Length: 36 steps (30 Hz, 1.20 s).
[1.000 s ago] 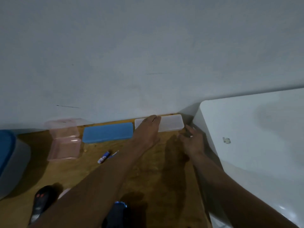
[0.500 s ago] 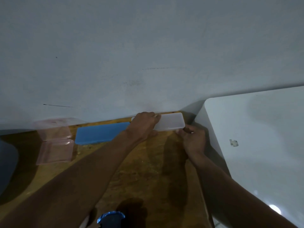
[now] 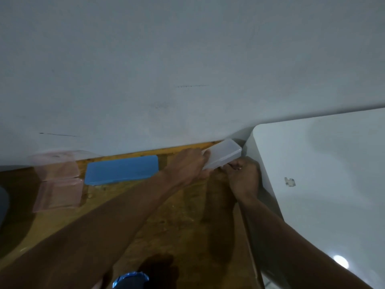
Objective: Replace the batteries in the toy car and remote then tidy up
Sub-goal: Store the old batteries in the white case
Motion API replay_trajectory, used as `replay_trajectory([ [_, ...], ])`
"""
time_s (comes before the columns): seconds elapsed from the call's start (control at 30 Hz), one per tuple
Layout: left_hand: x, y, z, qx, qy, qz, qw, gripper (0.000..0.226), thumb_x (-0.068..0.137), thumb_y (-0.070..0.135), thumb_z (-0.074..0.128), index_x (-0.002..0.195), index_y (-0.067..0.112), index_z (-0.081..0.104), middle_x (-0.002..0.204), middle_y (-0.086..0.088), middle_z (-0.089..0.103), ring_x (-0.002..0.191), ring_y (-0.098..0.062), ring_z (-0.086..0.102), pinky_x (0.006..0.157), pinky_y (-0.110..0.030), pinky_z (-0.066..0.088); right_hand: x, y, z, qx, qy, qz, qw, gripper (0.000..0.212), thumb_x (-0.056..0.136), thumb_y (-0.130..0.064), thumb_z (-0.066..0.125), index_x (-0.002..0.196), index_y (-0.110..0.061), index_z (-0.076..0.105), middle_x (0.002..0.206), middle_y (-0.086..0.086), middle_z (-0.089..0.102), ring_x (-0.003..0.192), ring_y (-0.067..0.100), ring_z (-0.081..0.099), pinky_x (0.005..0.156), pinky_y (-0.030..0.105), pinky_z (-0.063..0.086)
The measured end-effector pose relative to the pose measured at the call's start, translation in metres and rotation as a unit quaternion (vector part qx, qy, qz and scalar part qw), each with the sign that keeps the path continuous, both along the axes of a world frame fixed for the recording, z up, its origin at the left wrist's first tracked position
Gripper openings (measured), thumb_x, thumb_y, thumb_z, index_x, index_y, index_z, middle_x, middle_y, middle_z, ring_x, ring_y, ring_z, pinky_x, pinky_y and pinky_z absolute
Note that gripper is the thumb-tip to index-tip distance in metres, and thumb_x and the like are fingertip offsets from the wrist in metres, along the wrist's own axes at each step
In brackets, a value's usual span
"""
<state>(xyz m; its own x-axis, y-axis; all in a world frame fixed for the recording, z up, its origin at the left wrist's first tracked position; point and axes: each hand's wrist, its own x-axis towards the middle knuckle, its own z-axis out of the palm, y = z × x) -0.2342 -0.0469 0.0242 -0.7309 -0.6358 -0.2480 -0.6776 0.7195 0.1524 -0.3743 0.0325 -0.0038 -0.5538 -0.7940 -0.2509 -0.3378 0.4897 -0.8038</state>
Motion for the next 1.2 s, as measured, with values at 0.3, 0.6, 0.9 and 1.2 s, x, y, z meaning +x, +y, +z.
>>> replay_trajectory([
  [0.3,0.023,-0.018,0.001,0.061,0.044,-0.021,0.997,0.06,0.09,0.04,0.058,0.144,0.019,0.042,0.127,-0.009,0.058,0.109,-0.027,0.056,0.091,-0.041,0.048,-0.017,0.009,0.003,-0.019,-0.136,0.105,0.985,0.057,0.08,-0.023,0.076,0.131,-0.018,0.051,0.112,-0.01,0.058,0.1,0.004,0.057,0.074,0.006,0.048],
  [0.6,0.02,-0.013,0.006,0.041,-0.029,-0.071,0.996,0.06,0.095,0.042,0.048,0.146,0.012,0.037,0.124,-0.01,0.058,0.101,-0.023,0.057,0.08,-0.031,0.044,-0.021,0.007,-0.012,-0.047,-0.139,0.082,0.986,0.047,0.081,-0.026,0.075,0.125,-0.016,0.061,0.116,0.003,0.068,0.1,0.015,0.064,0.082,0.023,0.056],
  [0.9,0.021,-0.018,0.007,0.045,-0.015,-0.073,0.996,0.072,0.081,0.053,0.036,0.138,0.01,0.048,0.108,-0.011,0.064,0.083,-0.019,0.057,0.07,-0.036,0.048,-0.02,0.008,-0.013,-0.071,-0.12,0.101,0.985,0.045,0.084,-0.026,0.072,0.126,-0.016,0.06,0.115,-0.001,0.066,0.102,0.01,0.062,0.081,0.017,0.053],
  [1.2,-0.007,0.009,0.023,-0.051,-0.113,-0.064,0.99,0.041,0.09,0.026,0.057,0.125,0.005,0.055,0.119,-0.015,0.061,0.101,-0.028,0.061,0.08,-0.036,0.05,-0.018,0.011,-0.012,-0.056,-0.066,0.107,0.991,0.047,0.083,-0.03,0.072,0.126,-0.016,0.06,0.119,0.003,0.067,0.108,0.016,0.062,0.074,0.002,0.044],
])
